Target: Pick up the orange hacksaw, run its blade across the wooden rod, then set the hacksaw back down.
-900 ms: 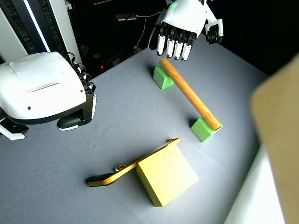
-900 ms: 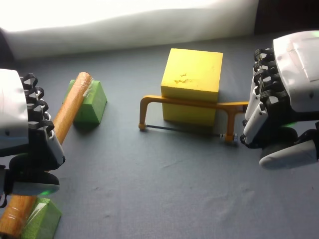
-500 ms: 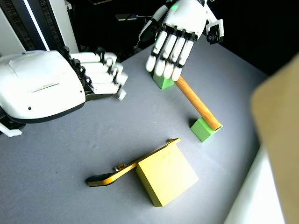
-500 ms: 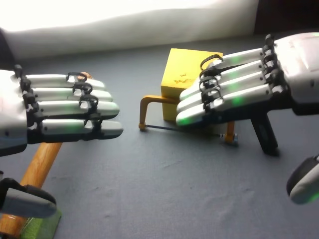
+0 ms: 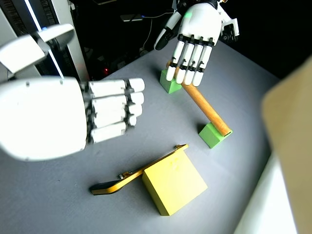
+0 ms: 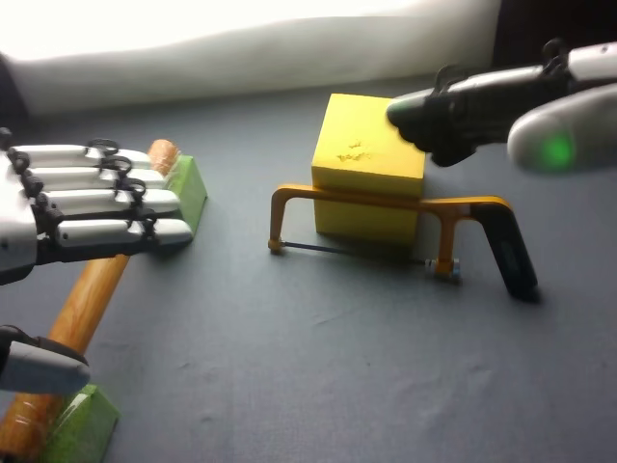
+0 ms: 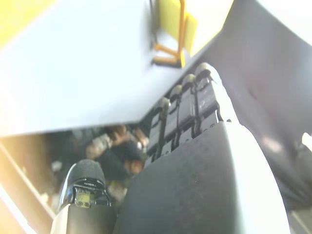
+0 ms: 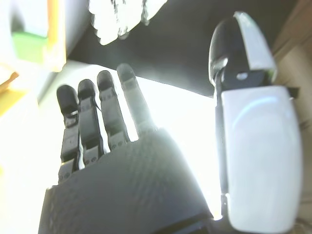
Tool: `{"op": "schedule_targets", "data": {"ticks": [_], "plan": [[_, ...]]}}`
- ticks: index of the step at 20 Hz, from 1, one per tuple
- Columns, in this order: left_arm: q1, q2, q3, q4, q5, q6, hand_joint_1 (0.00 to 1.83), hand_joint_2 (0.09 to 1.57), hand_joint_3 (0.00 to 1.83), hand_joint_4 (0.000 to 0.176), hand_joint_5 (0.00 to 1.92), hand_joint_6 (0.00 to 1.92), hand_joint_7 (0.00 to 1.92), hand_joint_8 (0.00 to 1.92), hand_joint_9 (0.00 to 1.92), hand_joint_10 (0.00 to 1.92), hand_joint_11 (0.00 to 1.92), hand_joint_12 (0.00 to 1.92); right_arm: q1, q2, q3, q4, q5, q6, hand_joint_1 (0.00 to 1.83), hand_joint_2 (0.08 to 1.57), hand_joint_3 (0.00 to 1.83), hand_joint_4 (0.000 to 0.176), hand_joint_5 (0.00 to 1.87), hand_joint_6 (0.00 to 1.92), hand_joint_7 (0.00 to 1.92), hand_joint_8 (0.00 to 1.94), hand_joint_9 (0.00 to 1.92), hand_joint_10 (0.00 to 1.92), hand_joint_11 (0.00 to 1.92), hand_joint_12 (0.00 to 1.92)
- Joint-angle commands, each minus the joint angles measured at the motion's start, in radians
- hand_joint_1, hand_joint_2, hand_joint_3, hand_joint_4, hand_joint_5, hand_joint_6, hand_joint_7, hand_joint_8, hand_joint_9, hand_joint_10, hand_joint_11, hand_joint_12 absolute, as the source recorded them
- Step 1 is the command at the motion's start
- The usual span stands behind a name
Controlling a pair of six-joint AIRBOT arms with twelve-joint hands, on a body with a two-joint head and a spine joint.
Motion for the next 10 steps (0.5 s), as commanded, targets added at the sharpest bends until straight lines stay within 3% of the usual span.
{"op": "schedule_targets", "data": {"ticks": [1,5,10], "plan": [[0.013,0.025,-0.007,-0.047,-0.039,-0.006,0.00,1.19,0.00,0.000,0.04,0.00,0.01,0.00,0.00,0.00,0.00,0.02,-0.003,0.012,-0.001,0.069,-0.001,0.058,0.17,1.04,0.00,0.000,0.05,0.00,0.07,0.00,0.10,0.00,0.00,0.60],[0.072,0.102,-0.055,-0.047,-0.035,-0.026,0.00,1.19,0.00,0.000,0.04,0.00,0.02,0.00,0.00,0.00,0.00,0.02,-0.045,0.056,0.002,0.069,-0.072,0.166,0.28,1.06,0.00,0.000,0.01,0.00,0.04,0.00,0.08,0.00,0.00,0.56],[0.126,0.195,-0.122,-0.047,-0.049,-0.048,0.00,1.20,0.00,0.000,0.07,0.01,0.05,0.01,0.01,0.01,0.02,0.03,-0.108,0.093,0.034,0.068,-0.112,0.236,0.60,1.06,0.00,0.000,0.00,0.00,0.00,0.00,0.02,0.00,0.00,0.42]]}}
